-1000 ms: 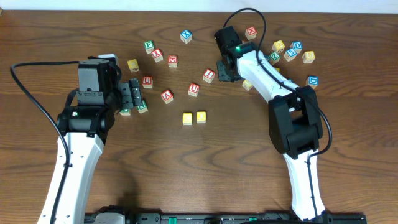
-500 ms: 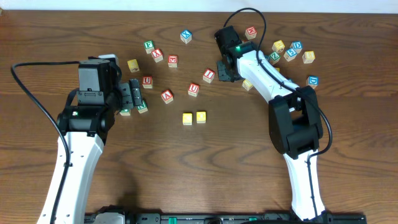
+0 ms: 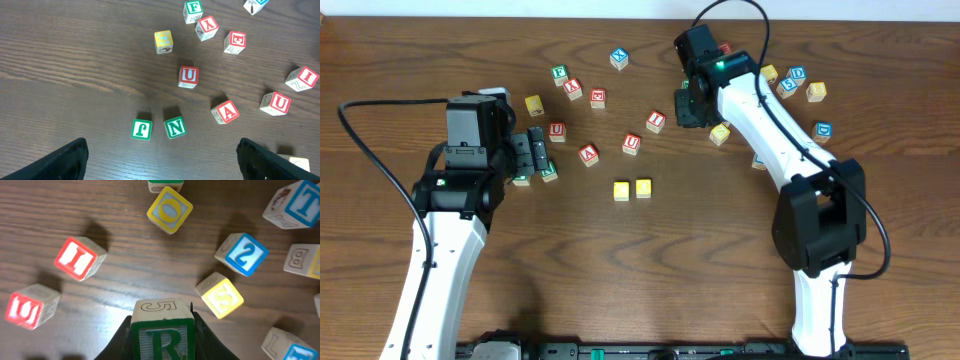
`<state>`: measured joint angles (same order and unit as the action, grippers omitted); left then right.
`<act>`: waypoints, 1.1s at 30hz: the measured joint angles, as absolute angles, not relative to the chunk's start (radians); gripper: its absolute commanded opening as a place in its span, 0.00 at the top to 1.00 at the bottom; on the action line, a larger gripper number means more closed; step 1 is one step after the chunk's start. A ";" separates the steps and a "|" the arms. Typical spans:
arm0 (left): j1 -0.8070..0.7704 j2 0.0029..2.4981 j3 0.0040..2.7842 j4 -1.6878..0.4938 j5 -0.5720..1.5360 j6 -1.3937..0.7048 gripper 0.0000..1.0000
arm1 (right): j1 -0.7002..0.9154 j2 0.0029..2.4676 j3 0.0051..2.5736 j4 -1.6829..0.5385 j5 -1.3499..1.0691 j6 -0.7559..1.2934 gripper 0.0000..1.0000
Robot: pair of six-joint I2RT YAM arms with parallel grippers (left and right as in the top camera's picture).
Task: Spell out CORL
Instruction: 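Carry the R block toward the front beside the O block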
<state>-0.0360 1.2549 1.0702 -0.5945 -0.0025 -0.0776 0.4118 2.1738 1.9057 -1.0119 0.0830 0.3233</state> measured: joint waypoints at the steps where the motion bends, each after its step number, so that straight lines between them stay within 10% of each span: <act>1: -0.036 1.255 1.070 -0.595 -0.002 -0.078 0.07 | 0.414 2.170 1.909 -1.029 0.079 0.326 0.99; 33: -0.036 1.255 1.070 -0.595 -0.002 -0.078 0.07 | 0.620 1.893 1.518 -0.950 0.134 0.445 0.99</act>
